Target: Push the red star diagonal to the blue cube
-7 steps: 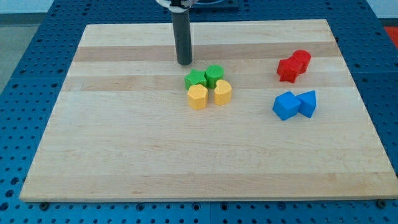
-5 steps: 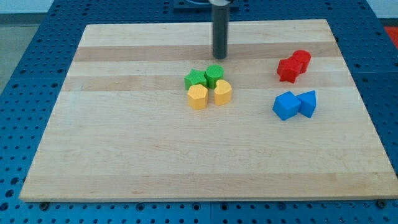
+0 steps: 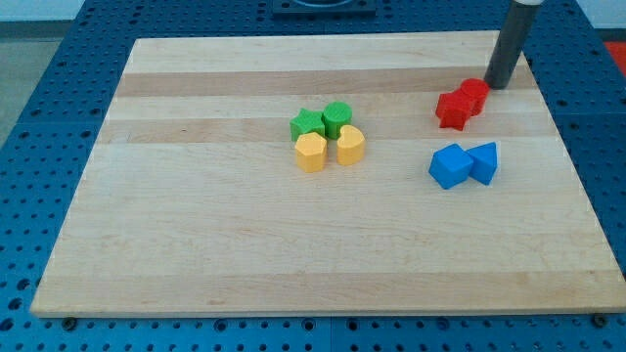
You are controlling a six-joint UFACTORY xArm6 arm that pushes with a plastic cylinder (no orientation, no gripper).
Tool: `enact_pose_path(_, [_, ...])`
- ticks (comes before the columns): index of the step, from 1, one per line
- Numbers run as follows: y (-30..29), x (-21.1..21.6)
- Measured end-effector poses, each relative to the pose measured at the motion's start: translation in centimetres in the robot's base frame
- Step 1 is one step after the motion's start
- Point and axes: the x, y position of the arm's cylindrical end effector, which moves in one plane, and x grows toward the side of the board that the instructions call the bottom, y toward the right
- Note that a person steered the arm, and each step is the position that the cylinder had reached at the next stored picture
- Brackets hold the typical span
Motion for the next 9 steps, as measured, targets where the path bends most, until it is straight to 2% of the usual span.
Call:
enact_pose_path(4, [-2.1,5.7])
enact_pose_path(9, [-7.6,4.3])
